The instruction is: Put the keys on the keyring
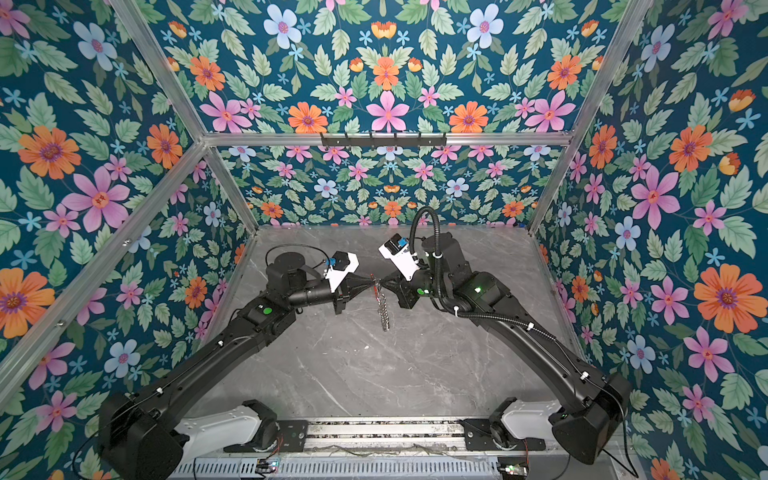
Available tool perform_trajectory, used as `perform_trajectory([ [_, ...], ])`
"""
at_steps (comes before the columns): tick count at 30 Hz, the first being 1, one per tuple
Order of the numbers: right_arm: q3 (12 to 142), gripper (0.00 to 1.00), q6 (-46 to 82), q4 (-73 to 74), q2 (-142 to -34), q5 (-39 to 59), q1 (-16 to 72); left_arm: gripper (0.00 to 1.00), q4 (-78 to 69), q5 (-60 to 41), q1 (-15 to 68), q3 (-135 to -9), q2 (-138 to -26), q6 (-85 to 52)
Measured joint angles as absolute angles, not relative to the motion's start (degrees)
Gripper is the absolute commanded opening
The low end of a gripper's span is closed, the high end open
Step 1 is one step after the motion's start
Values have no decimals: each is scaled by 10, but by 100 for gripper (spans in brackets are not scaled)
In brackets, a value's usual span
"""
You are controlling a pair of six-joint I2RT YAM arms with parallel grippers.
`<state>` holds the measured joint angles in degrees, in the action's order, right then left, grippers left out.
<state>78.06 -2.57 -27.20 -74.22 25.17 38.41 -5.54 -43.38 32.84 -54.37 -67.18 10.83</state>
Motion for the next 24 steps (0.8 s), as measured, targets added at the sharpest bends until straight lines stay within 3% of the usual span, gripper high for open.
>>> perform_trajectory([
  [24, 795, 0, -29, -274, -764, 212, 389, 0, -54, -431, 328, -544, -664, 108],
])
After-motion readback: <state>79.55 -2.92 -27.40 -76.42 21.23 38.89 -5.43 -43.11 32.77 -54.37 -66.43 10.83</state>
